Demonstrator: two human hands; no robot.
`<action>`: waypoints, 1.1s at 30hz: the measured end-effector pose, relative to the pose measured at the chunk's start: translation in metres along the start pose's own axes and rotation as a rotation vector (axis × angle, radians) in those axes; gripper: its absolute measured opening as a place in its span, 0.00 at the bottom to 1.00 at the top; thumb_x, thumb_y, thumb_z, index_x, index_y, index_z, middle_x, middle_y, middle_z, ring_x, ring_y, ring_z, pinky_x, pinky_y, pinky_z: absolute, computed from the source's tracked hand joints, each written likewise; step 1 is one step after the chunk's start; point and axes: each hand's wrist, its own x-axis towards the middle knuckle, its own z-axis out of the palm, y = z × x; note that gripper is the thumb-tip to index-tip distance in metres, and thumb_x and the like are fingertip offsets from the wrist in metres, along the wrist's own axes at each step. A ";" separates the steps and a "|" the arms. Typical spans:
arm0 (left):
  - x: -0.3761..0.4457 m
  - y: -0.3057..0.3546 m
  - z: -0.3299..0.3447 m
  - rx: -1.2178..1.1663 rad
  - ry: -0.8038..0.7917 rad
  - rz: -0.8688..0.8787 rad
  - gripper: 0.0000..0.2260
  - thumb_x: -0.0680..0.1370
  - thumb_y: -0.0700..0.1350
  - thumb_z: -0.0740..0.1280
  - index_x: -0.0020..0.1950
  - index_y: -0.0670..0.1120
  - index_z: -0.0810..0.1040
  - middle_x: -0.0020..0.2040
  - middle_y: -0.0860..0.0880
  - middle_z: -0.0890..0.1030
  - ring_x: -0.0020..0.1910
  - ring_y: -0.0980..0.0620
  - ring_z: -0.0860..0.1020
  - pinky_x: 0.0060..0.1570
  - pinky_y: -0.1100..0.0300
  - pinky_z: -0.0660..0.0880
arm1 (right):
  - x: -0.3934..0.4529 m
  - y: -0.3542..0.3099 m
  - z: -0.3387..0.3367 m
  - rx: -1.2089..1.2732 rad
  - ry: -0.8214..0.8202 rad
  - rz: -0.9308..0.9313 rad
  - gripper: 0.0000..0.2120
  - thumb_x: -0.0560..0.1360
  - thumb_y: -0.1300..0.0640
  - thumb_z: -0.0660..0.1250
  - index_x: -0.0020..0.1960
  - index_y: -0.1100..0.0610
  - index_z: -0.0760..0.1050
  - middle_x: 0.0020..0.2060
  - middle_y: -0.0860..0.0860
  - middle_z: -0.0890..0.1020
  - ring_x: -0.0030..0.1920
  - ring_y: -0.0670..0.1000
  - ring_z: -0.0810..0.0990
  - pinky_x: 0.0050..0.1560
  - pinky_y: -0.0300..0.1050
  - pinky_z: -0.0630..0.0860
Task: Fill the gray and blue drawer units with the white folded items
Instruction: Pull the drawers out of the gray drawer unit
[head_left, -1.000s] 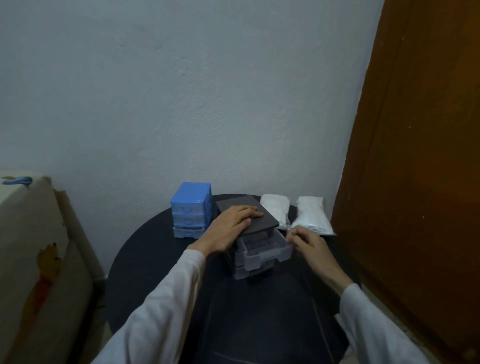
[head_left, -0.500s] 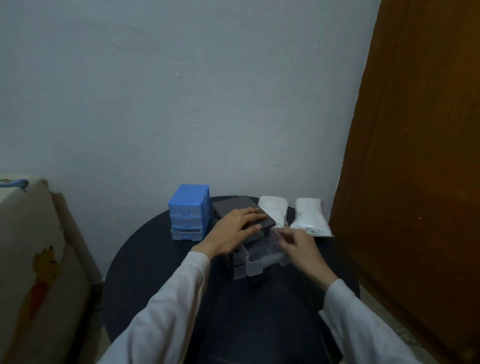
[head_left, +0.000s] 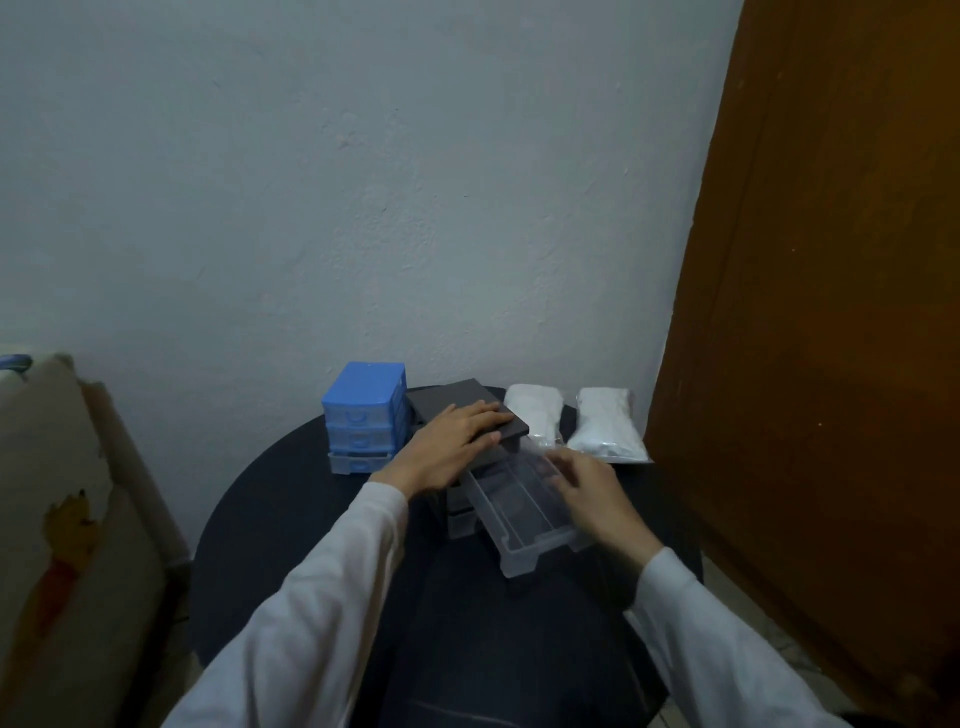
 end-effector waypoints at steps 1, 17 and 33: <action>0.001 0.000 0.000 -0.002 -0.007 -0.003 0.19 0.83 0.49 0.52 0.74 0.51 0.62 0.75 0.50 0.60 0.75 0.53 0.55 0.73 0.52 0.46 | -0.004 0.004 -0.004 0.022 -0.003 0.016 0.15 0.79 0.61 0.57 0.66 0.55 0.70 0.62 0.53 0.75 0.62 0.51 0.73 0.56 0.41 0.71; 0.003 -0.009 -0.001 0.007 -0.006 -0.028 0.18 0.83 0.47 0.52 0.74 0.52 0.62 0.76 0.50 0.59 0.76 0.54 0.53 0.73 0.53 0.45 | 0.011 0.081 -0.034 -0.024 0.103 0.309 0.15 0.80 0.61 0.57 0.66 0.58 0.70 0.63 0.56 0.75 0.62 0.55 0.75 0.60 0.50 0.73; 0.001 -0.009 0.006 -0.012 0.065 -0.040 0.18 0.83 0.46 0.53 0.73 0.52 0.63 0.75 0.51 0.61 0.75 0.55 0.54 0.73 0.54 0.44 | 0.034 0.014 0.034 0.281 0.004 0.134 0.20 0.77 0.64 0.62 0.68 0.62 0.68 0.63 0.55 0.75 0.65 0.53 0.73 0.63 0.42 0.66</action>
